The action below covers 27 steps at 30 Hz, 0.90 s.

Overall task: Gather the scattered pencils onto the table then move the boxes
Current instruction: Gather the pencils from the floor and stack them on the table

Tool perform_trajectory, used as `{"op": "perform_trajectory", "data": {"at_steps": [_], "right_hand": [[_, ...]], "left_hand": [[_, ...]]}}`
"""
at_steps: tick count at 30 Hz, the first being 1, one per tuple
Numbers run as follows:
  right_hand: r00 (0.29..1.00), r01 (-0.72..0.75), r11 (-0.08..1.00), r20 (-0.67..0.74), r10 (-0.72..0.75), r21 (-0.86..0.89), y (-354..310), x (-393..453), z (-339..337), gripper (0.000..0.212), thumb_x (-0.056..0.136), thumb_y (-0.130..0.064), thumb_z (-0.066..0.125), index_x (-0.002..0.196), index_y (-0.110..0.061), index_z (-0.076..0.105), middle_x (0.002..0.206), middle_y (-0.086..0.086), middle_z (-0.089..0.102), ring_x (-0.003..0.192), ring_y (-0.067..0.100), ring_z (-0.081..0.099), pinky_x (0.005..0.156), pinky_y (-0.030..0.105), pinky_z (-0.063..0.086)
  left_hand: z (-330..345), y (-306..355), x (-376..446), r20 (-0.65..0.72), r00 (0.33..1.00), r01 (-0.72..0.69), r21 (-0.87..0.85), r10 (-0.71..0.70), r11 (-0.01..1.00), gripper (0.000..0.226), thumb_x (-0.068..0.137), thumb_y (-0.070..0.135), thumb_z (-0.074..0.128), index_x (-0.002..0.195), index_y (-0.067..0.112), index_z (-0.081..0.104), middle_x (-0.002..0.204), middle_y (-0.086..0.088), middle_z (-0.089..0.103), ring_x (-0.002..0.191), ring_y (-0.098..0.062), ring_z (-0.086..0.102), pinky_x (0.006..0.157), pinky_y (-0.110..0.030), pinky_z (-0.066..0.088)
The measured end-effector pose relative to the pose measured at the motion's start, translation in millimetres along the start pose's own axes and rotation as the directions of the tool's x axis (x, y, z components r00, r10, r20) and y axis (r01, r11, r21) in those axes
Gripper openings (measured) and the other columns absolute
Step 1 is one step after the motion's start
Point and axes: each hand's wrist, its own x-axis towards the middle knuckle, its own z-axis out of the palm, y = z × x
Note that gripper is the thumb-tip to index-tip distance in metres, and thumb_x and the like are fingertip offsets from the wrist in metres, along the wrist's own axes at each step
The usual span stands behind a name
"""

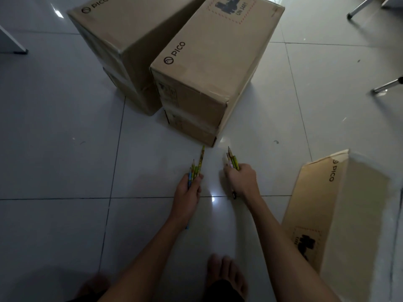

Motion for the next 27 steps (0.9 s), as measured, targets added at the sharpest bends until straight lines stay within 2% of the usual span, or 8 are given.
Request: {"op": "perform_trajectory", "data": {"at_steps": [5,8,11,14,17,19,22,27], "right_hand": [[0.995,-0.074,0.976,0.078,0.059,0.204,-1.6,-13.9,1.4,0.014,0.075,-0.023,0.055,0.064,-0.017,0.047,0.063,0.003,0.05,0.059,0.02,0.047,0.057,0.031,0.038],[0.99,-0.108,0.916,0.123,0.065,0.387,-2.1,-21.0,7.8,0.013,0.083,-0.008,0.049,0.071,-0.011,0.046,0.061,0.009,0.046,0.051,0.022,0.048,0.046,0.03,0.042],[0.989,-0.118,0.838,0.139,0.05,0.533,-5.8,-24.1,13.2,0.012,0.086,-0.003,0.045,0.076,-0.009,0.045,0.056,0.012,0.038,0.039,0.02,0.036,0.038,0.027,0.035],[0.981,-0.148,0.779,0.19,0.037,0.61,-8.2,-26.1,16.4,0.026,0.091,-0.008,0.057,0.069,-0.011,0.043,0.051,0.008,0.033,0.037,0.016,0.027,0.039,0.024,0.026],[0.978,-0.119,0.808,0.207,-0.004,0.578,-7.4,-27.7,19.6,0.033,0.092,-0.013,0.069,0.066,-0.011,0.048,0.047,0.007,0.045,0.038,0.017,0.035,0.042,0.025,0.031],[0.985,-0.068,0.841,0.169,-0.028,0.537,-5.3,-26.5,21.0,0.034,0.093,-0.019,0.069,0.066,-0.012,0.049,0.048,0.004,0.045,0.042,0.018,0.038,0.045,0.027,0.033],[0.987,0.003,0.901,0.145,-0.073,0.434,-5.5,-25.5,18.8,0.03,0.095,-0.023,0.065,0.07,-0.012,0.051,0.055,0.001,0.044,0.048,0.011,0.042,0.048,0.023,0.037],[0.936,0.073,0.953,0.309,-0.167,0.294,-8.7,-32.2,31.0,0.035,0.092,-0.026,0.067,0.061,-0.017,0.055,0.055,0.002,0.055,0.051,0.014,0.053,0.054,0.03,0.044]], "left_hand": [[3.3,-11.3,-5.2,0.054,0.998,0.012,0.081,-0.016,0.997,0.022,0.102,0.03,0.053,0.106,0.018,0.071,0.06,0.013,0.046,0.055,-0.006,0.039,0.05,-0.021,0.033],[3.4,-11.2,-9.8,0.094,0.996,-0.007,0.142,-0.006,0.99,0.021,0.1,0.035,0.055,0.102,0.025,0.073,0.063,0.015,0.047,0.06,-0.007,0.043,0.058,-0.026,0.035],[5.1,-7.1,-13.9,0.124,0.992,-0.007,0.135,-0.01,0.991,0.022,0.1,0.032,0.055,0.103,0.017,0.072,0.063,0.011,0.046,0.058,-0.008,0.041,0.057,-0.025,0.034],[5.5,-4.0,-17.0,0.146,0.989,-0.019,0.131,-0.001,0.991,0.032,0.101,0.027,0.055,0.105,-0.004,0.063,0.061,0.007,0.044,0.053,-0.009,0.038,0.051,-0.024,0.031],[3.4,0.0,-19.4,0.15,0.989,-0.013,0.139,-0.008,0.99,0.031,0.103,0.025,0.051,0.104,-0.003,0.065,0.06,0.005,0.047,0.051,-0.008,0.042,0.049,-0.02,0.035],[-0.6,3.2,-18.5,0.112,0.994,0.005,0.142,-0.021,0.99,0.027,0.104,0.024,0.049,0.102,0.007,0.071,0.061,0.004,0.053,0.053,-0.006,0.049,0.05,-0.015,0.04],[-9.3,5.5,-8.4,0.013,0.998,0.065,0.089,-0.066,0.994,0.027,0.104,0.023,0.048,0.101,0.009,0.07,0.058,0.002,0.045,0.049,-0.011,0.042,0.043,-0.018,0.035],[-14.3,12.1,1.0,0.004,0.976,0.214,-0.134,-0.216,0.968,0.026,0.104,0.021,0.046,0.098,0.009,0.067,0.057,0.0,0.046,0.044,-0.011,0.043,0.04,-0.021,0.036]]}}
